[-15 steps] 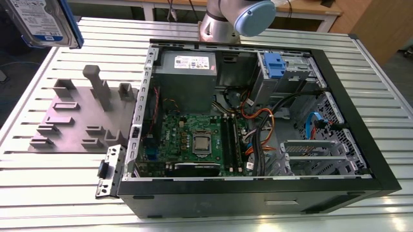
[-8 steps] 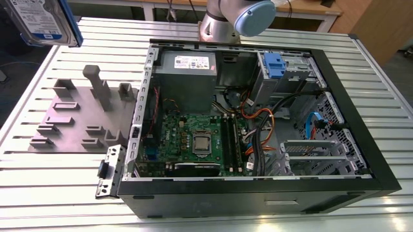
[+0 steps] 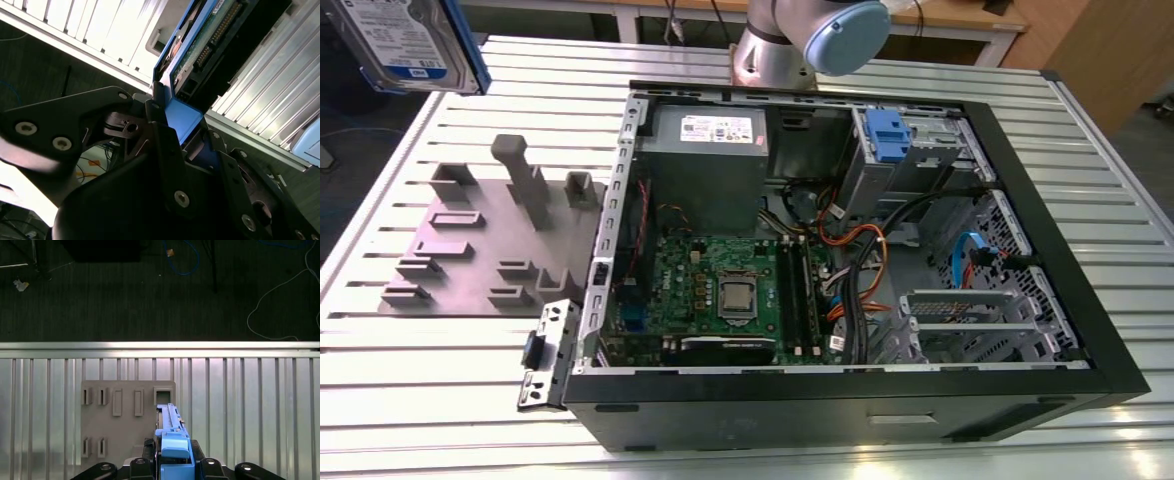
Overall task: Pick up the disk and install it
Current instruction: 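Pick up the disk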
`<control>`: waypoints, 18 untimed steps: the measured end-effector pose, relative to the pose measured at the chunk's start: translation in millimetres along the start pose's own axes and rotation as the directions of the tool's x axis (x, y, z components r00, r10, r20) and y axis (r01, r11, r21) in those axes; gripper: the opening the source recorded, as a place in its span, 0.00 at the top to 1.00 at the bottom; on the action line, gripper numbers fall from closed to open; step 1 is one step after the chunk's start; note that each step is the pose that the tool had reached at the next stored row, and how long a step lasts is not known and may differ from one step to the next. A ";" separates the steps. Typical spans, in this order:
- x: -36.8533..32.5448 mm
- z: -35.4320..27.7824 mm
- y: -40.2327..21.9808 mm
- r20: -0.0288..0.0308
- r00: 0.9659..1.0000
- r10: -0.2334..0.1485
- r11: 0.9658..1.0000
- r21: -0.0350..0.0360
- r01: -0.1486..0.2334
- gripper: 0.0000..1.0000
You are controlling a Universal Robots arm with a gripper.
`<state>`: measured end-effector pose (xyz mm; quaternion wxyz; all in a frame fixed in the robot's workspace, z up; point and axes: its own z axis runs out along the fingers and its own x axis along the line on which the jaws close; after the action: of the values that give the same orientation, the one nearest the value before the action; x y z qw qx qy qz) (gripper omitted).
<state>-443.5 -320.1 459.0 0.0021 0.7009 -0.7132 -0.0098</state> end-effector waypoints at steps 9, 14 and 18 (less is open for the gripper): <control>0.0 -2.1 0.0 0.000 1.000 0.000 1.000 0.000 0.000 0.64; 0.0 -3.6 0.0 0.000 1.000 0.000 1.000 0.000 0.000 0.64; -0.1 -5.2 0.1 0.000 1.000 0.000 1.000 0.000 0.000 0.64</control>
<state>-443.5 -320.1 464.2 0.0021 0.7009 -0.7132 -0.0098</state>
